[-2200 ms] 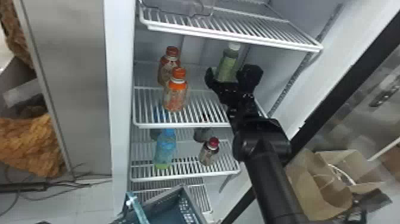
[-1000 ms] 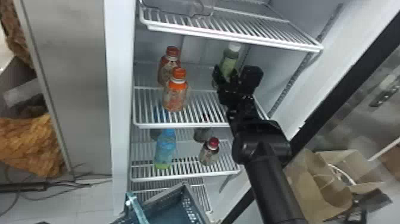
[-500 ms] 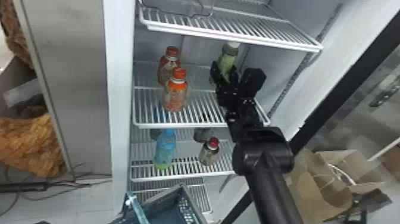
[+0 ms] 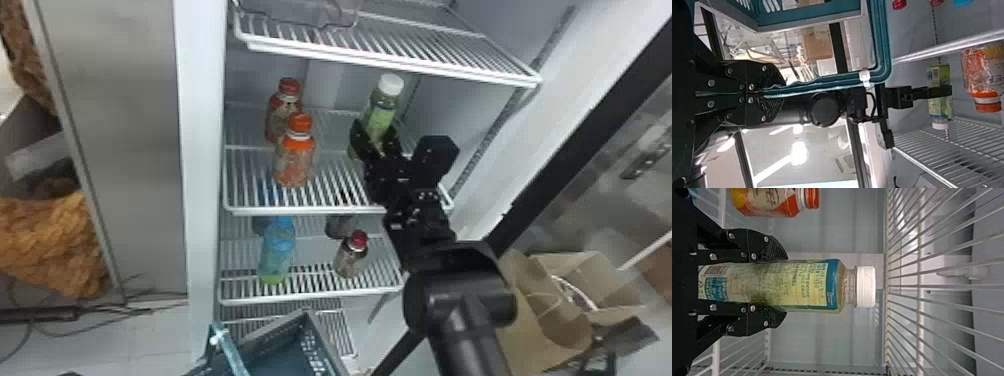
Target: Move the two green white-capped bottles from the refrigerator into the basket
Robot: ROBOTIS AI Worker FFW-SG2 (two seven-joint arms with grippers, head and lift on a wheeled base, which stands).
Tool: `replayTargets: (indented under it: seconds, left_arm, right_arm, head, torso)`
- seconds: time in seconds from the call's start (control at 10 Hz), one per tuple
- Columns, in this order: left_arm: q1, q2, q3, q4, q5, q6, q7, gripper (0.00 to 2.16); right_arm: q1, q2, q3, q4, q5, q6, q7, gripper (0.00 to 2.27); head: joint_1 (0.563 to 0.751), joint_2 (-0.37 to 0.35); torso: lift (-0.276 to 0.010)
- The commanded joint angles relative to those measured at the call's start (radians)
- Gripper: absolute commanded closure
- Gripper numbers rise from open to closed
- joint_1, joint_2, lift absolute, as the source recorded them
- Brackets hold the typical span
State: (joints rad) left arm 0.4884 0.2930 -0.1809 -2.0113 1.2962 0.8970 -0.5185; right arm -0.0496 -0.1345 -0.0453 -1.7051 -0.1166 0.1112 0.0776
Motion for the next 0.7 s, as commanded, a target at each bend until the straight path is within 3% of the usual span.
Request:
replayTargets:
  seconds: [0.0, 0.6]
  left_arm:
    - [0.0, 0.0, -0.001, 0.0, 0.0, 0.001, 0.0, 1.2]
    - [0.0, -0.002, -0.001, 0.0, 0.0, 0.004, 0.0, 1.2]
  right_arm:
    - [0.089, -0.016, 0.007, -0.154, -0.039, 0.058, 0.01, 0.86]
    - [0.334, -0.03, -0.027, -0.517, -0.131, 0.267, 0.027, 0.86]
  head:
    - [0.695, -0.35]
    - [0.695, -0.35]
  torso:
    - [-0.004]
    - [-0.004]
